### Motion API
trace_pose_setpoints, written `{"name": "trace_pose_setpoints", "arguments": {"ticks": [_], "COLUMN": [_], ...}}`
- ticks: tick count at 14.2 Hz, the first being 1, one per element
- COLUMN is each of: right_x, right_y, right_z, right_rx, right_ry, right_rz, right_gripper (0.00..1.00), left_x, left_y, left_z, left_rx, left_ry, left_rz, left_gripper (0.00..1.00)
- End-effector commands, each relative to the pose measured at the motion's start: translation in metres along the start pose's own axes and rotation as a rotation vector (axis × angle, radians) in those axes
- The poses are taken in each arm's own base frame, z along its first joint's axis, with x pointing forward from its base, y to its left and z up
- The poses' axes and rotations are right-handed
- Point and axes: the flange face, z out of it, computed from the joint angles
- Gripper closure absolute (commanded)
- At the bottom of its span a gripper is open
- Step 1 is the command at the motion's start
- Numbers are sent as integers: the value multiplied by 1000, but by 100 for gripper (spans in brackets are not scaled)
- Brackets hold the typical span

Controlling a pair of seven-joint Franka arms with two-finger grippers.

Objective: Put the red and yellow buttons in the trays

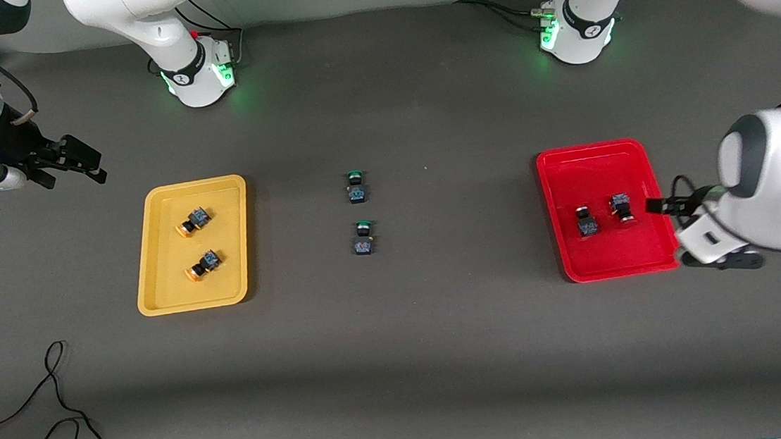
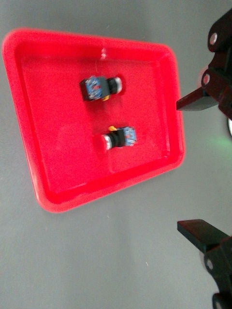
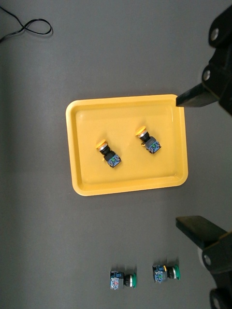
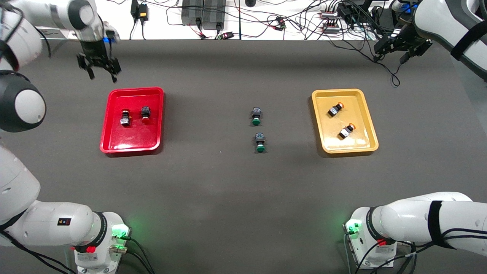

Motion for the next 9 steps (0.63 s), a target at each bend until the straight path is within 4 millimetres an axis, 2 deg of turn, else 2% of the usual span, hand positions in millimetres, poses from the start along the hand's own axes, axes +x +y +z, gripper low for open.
{"name": "trace_pose_setpoints", "arguments": {"ticks": [1,3,5,7,9], "right_x": [10,16,23,25,28], "right_y": [-1,-2,-10,-11,-10], "right_z": [-12,-19,-27,-28,-32], "right_rx": [-20,-21,-18,-22,-23], "right_ry": [7,19,32,-1,0], "right_rz": [-26,-25,-27,-26,-36], "right_gripper": [0,0,0,0,0], "left_x": [-55,-94,-122,-139,-146], "left_y": [-2,4,13,24,24], "left_z": [-70,-107,-129,-147,-155], "left_rx": [4,10,-17,-23,-27], "left_ry": [67,100,124,169,199], "left_rz": [27,27,37,50,45], "left_gripper": [0,0,0,0,0]}}
